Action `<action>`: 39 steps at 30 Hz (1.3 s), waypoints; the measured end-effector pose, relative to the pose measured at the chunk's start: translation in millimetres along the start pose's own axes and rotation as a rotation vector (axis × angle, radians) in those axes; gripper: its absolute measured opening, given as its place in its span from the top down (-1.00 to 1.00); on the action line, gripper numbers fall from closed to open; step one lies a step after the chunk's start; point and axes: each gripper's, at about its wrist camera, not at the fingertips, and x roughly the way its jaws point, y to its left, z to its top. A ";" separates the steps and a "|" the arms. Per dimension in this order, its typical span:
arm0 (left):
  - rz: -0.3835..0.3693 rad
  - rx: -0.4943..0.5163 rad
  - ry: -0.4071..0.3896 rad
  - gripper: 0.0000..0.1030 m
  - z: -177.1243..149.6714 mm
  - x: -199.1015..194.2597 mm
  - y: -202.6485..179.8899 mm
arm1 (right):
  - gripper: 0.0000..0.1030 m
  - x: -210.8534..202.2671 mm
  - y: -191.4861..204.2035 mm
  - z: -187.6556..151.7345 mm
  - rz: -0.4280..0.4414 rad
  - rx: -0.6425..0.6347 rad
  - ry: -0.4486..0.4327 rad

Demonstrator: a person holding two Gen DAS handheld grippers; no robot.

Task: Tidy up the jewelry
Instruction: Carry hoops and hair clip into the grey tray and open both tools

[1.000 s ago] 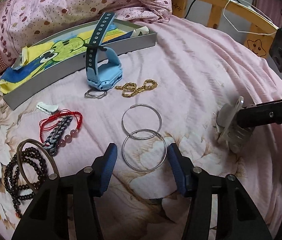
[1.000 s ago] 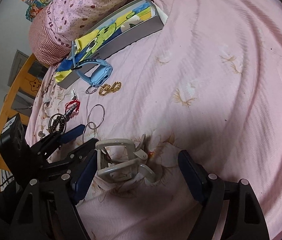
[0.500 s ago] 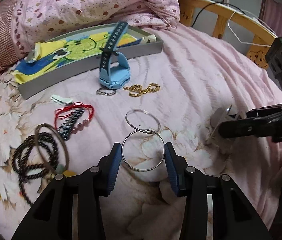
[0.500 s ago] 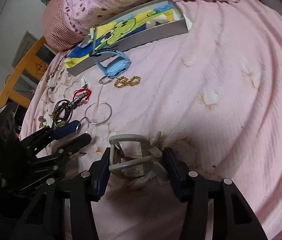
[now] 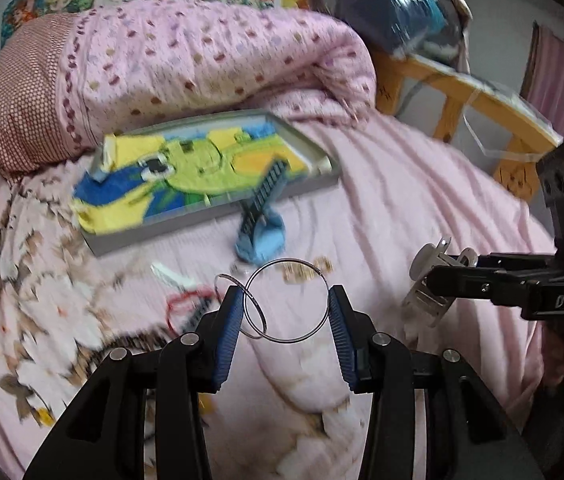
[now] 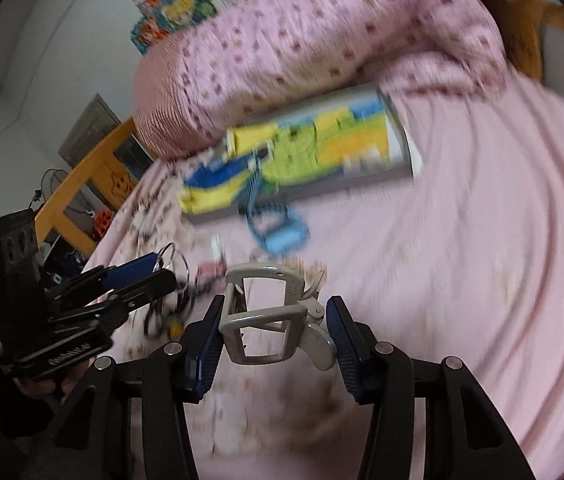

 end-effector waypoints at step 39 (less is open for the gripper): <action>0.067 -0.353 0.046 -0.24 78.2 109.6 170.2 | -0.59 140.2 -54.5 139.9 -0.135 0.031 -0.053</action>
